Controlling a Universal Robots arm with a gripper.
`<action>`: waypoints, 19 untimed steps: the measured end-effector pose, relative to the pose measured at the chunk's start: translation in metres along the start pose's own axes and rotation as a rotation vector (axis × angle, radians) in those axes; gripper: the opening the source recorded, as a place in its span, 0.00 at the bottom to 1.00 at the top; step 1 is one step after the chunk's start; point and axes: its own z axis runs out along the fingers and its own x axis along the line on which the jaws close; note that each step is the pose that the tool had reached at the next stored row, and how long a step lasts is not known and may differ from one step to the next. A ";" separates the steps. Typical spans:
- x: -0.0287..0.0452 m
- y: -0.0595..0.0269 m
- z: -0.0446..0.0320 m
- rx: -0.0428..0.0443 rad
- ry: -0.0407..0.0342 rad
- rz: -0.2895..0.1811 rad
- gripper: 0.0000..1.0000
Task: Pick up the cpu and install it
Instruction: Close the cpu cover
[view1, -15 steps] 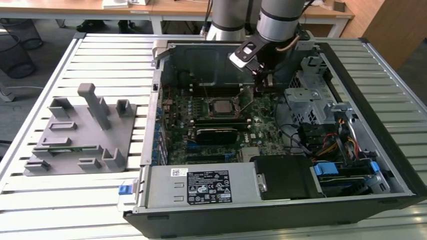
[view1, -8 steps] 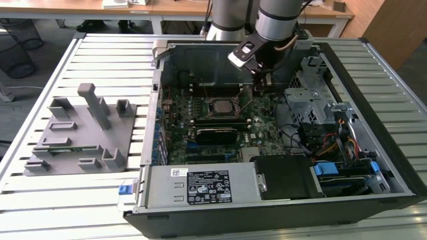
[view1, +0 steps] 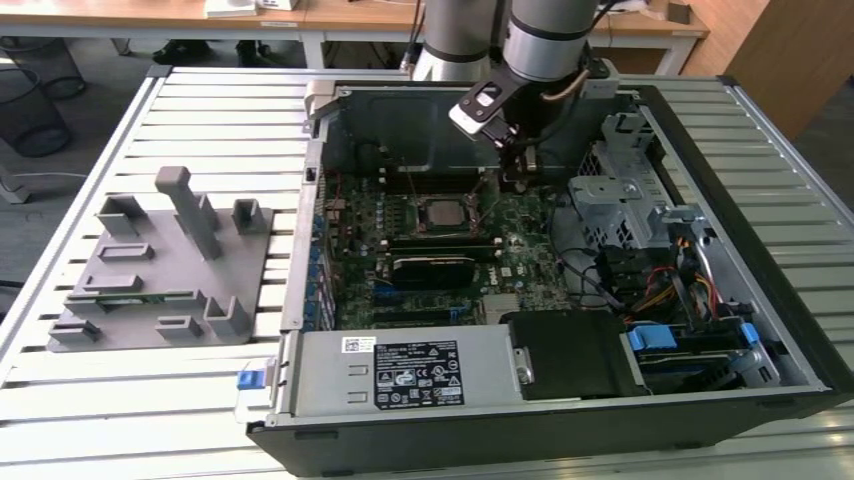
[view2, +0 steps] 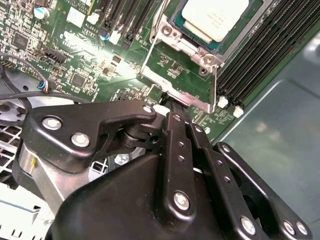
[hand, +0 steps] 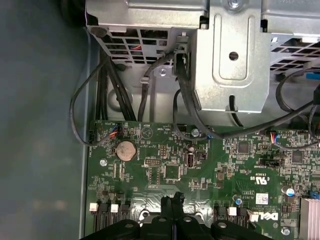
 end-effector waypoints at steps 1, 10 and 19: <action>0.0000 -0.0010 0.0000 0.0000 0.0000 0.000 0.11; 0.0004 -0.0117 0.0000 0.0000 0.0000 0.000 0.11; 0.0005 -0.0167 0.0000 0.0000 -0.0001 0.000 0.11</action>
